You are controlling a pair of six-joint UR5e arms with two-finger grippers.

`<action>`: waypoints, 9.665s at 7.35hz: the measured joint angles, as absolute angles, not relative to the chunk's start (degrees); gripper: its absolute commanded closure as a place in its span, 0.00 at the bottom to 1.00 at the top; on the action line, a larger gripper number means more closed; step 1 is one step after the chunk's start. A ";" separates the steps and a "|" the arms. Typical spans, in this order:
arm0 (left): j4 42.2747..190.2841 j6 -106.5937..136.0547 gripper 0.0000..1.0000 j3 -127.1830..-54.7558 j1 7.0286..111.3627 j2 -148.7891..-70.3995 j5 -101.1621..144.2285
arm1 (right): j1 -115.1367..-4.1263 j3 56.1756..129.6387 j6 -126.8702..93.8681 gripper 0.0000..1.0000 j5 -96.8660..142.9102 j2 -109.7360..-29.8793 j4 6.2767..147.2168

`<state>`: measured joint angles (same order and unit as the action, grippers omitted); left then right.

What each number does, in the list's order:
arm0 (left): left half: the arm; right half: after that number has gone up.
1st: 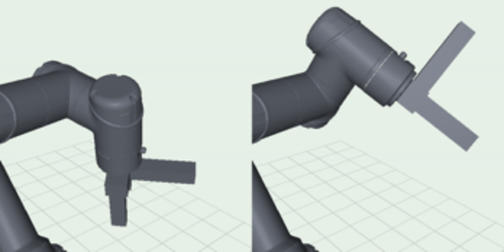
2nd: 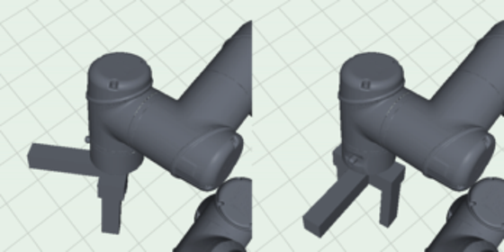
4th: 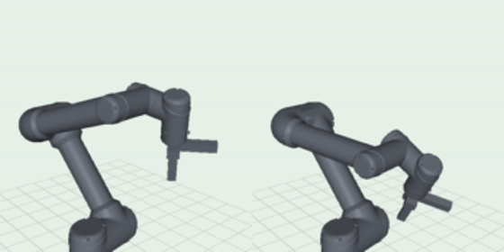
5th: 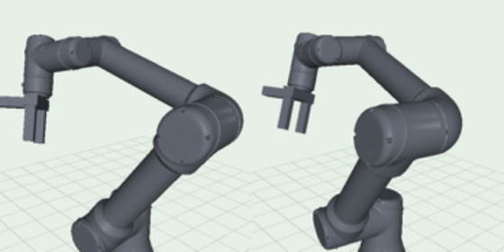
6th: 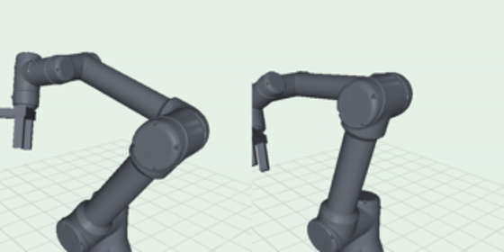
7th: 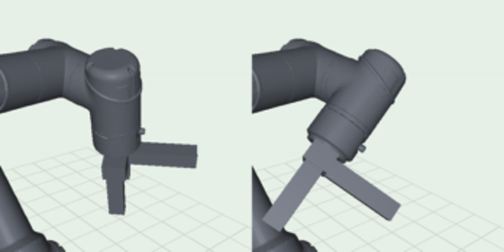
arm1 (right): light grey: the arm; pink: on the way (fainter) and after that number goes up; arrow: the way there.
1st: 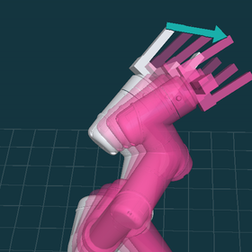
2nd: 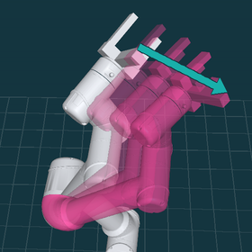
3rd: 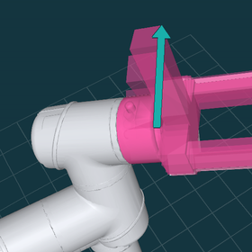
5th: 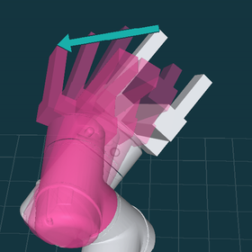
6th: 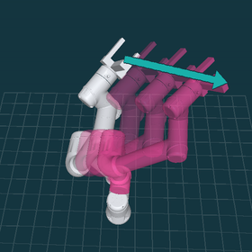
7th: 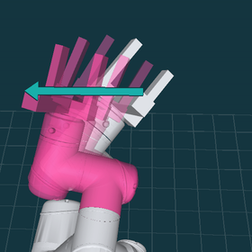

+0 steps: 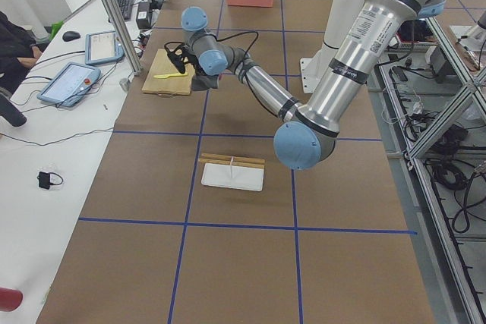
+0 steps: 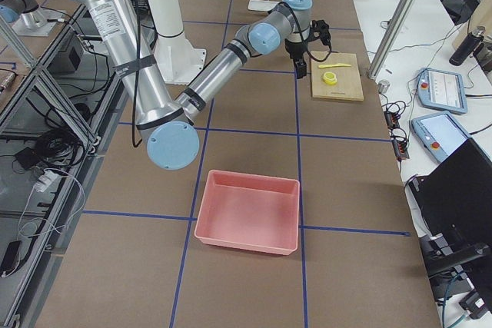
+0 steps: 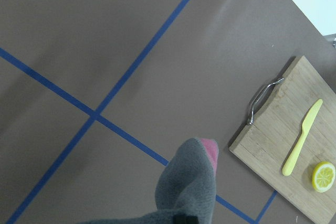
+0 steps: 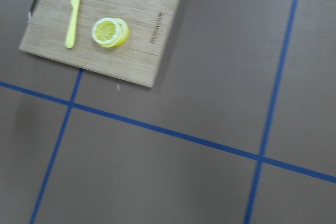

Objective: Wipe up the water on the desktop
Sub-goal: 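Carry the cloth to table center with left gripper while right arm reaches in, then grasp the cloth with the right gripper while the left gripper releases it, then lower the cloth onto the table with the right gripper while the left arm withdraws, then wipe the cloth across the table toward the robot with the right gripper, then wipe the cloth farther from the robot and back with the right gripper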

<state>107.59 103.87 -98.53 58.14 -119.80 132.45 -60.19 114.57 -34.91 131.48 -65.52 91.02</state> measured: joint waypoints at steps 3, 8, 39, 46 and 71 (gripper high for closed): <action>107.93 113.28 1.00 -97.21 53.66 -125.21 130.36 | -43.41 114.16 -41.31 0.00 118.28 -63.67 75.90; 108.19 122.53 1.00 -89.68 44.23 -137.16 130.37 | -34.52 113.45 -42.08 0.24 109.26 -62.85 70.71; 84.85 50.26 0.02 -108.47 63.70 -112.14 124.52 | -42.32 107.51 -22.67 1.00 108.43 -68.25 111.35; 86.17 47.78 0.02 -108.35 64.94 -108.65 118.32 | -35.94 101.23 -25.86 1.00 112.08 -67.13 103.94; 86.15 47.90 0.02 -108.94 66.36 -107.85 118.37 | -32.08 108.59 -50.76 1.00 122.14 -66.46 98.10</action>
